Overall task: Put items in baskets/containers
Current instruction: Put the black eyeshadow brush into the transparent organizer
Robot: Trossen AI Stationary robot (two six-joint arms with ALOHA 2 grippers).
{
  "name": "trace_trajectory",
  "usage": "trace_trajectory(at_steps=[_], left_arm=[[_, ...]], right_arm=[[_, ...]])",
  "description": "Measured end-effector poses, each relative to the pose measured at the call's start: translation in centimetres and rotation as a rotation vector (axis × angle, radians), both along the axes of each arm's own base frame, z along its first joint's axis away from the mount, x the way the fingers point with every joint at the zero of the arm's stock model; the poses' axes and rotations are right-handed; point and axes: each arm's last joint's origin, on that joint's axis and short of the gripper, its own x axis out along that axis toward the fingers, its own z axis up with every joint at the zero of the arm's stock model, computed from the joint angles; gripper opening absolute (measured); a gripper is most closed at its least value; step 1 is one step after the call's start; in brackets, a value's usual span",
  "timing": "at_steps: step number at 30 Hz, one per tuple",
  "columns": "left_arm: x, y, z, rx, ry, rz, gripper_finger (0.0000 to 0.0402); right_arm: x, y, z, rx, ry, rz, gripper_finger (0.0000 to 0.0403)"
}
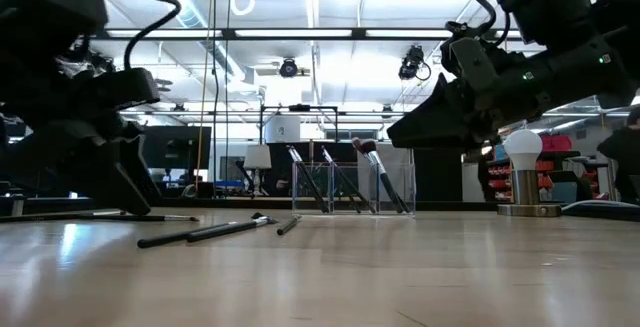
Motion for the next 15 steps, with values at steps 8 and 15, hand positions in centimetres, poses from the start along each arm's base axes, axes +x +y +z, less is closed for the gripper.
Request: trace_trajectory(at_steps=[8,15], left_arm=[[-0.8,2.6,-1.1,-0.061,0.002,-0.070,0.0222],[-2.1,3.9,-2.7,-0.118,-0.051,-0.105,0.0168]], right_arm=[[0.1,-0.3,0.1,-0.004,-0.007,-0.009,0.0137],[0.1,-0.3,0.1,-0.005,-0.009,-0.009,0.0137]])
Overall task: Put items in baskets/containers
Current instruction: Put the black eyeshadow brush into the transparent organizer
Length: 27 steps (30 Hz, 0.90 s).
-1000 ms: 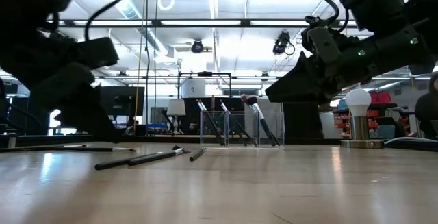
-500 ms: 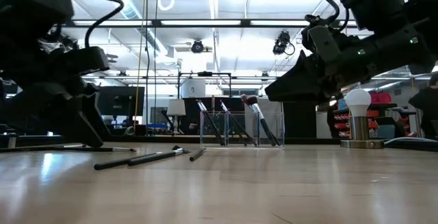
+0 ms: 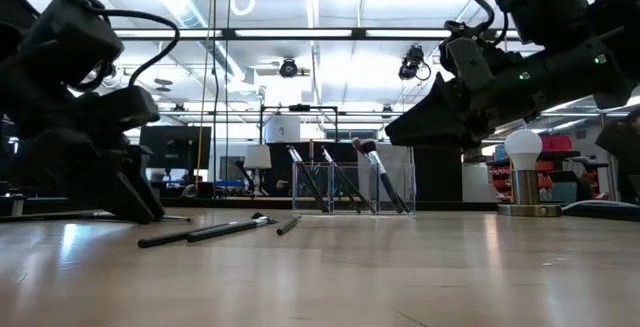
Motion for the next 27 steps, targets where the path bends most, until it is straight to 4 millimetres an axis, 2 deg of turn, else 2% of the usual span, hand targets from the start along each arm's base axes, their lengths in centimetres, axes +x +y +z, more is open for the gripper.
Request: trace_trajectory(at_steps=[13,20,27], left_arm=[[-0.4,1.3,-0.6,-0.045,0.020,0.010,0.0015],[-0.1,1.3,-0.3,-0.084,-0.058,0.033,0.0013],[0.4,1.5,0.2,-0.096,-0.155,0.143,0.0013]], right_arm=[[0.2,-0.5,0.4,0.010,-0.039,-0.018,0.0137],[0.2,-0.4,0.4,0.010,-0.039,-0.017,0.0137],[0.2,-0.4,0.4,0.010,-0.038,-0.017,0.0137]])
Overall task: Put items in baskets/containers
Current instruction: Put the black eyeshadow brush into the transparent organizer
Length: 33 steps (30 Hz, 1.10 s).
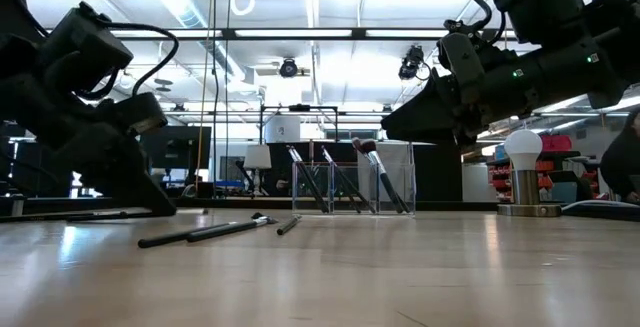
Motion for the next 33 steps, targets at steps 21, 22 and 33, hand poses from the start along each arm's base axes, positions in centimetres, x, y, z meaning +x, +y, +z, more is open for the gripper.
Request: trace_trajectory(at_steps=[21,22,33], left_arm=[[8.1,-1.4,2.6,0.055,-0.093,0.051,0.0014],[8.5,-1.5,3.1,0.064,-0.115,0.041,0.0014],[11.8,-3.1,8.6,0.130,-0.455,-0.137,0.0013]], right_arm=[[0.0,0.0,-0.1,0.007,0.011,-0.003,0.0137],[0.0,0.0,-0.1,0.016,0.008,-0.005,0.0137],[0.2,0.2,0.6,-0.031,-0.067,0.020,0.0137]])
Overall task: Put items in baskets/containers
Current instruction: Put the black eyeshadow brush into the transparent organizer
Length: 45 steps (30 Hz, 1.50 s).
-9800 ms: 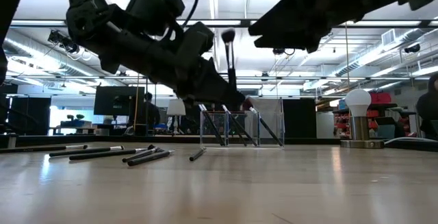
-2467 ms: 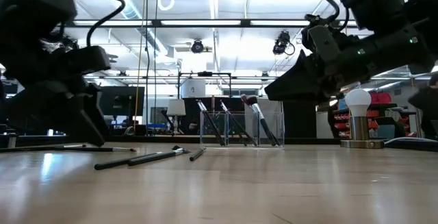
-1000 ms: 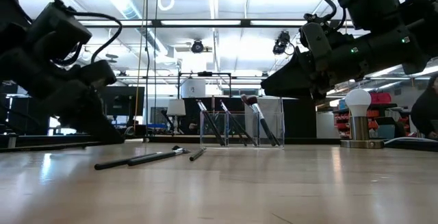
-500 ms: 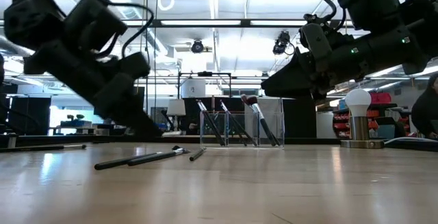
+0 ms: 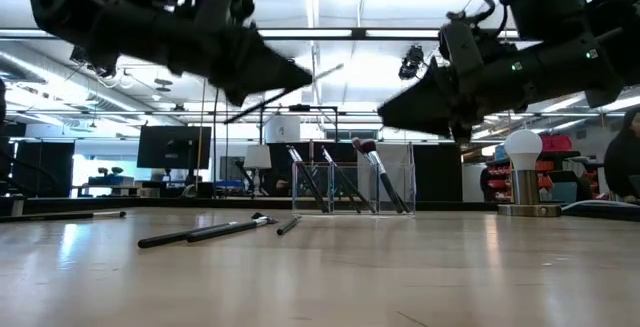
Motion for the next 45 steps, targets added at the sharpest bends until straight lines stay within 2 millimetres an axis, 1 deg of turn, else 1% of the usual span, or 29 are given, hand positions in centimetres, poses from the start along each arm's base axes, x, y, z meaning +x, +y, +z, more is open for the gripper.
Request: trace_trajectory(at_steps=[2,5,10,12,14,19,21,23,26,29,33,37,43,45], left_arm=[[0.3,-0.4,0.7,0.023,-0.029,-0.015,0.0012],[0.7,-1.0,1.6,0.052,-0.058,-0.024,0.0015],[0.8,-1.4,2.0,0.091,-0.071,-0.009,0.0013],[0.8,-1.4,2.0,0.092,-0.070,-0.009,0.0013],[0.9,-1.4,2.0,0.092,-0.070,-0.008,0.0014],[0.9,-1.4,2.0,0.093,-0.069,-0.008,0.0015],[0.8,-1.4,2.0,0.093,-0.068,-0.009,0.0014],[0.8,-1.4,2.0,0.094,-0.066,-0.008,0.0015],[0.9,-1.4,2.0,0.093,-0.067,-0.008,0.0016],[0.9,-1.4,2.0,0.094,-0.067,-0.006,0.0015],[0.8,-1.3,2.0,0.096,-0.066,0.006,0.0017],[0.8,-1.3,2.0,0.099,-0.066,0.010,0.0020],[0.8,-1.3,2.0,0.099,-0.068,0.009,0.0022],[0.8,-1.3,2.0,0.099,-0.068,0.008,0.0024]], right_arm=[[0.3,0.2,0.1,-0.014,-0.055,0.038,0.0137],[1.4,0.6,0.0,-0.032,-0.123,0.090,0.0137],[3.9,1.4,-0.1,-0.058,-0.170,0.161,0.0138],[4.5,1.6,0.3,-0.064,-0.182,0.175,0.0144],[4.5,1.6,0.6,-0.074,-0.186,0.175,0.0159],[3.6,1.4,1.9,-0.084,-0.219,0.160,0.0224],[3.5,1.3,2.5,-0.077,-0.238,0.151,0.0243],[3.5,1.3,3.0,-0.071,-0.256,0.149,0.0252],[3.9,1.4,3.5,-0.065,-0.277,0.151,0.0250],[4.5,1.6,3.7,-0.067,-0.269,0.160,0.0233],[4.7,1.9,4.0,-0.081,-0.271,0.168,0.0192],[4.7,2.1,3.9,-0.086,-0.261,0.173,0.0132],[4.7,2.0,3.8,-0.091,-0.255,0.169,0.0022],[4.7,2.0,3.8,-0.091,-0.255,0.170,0.0012]])
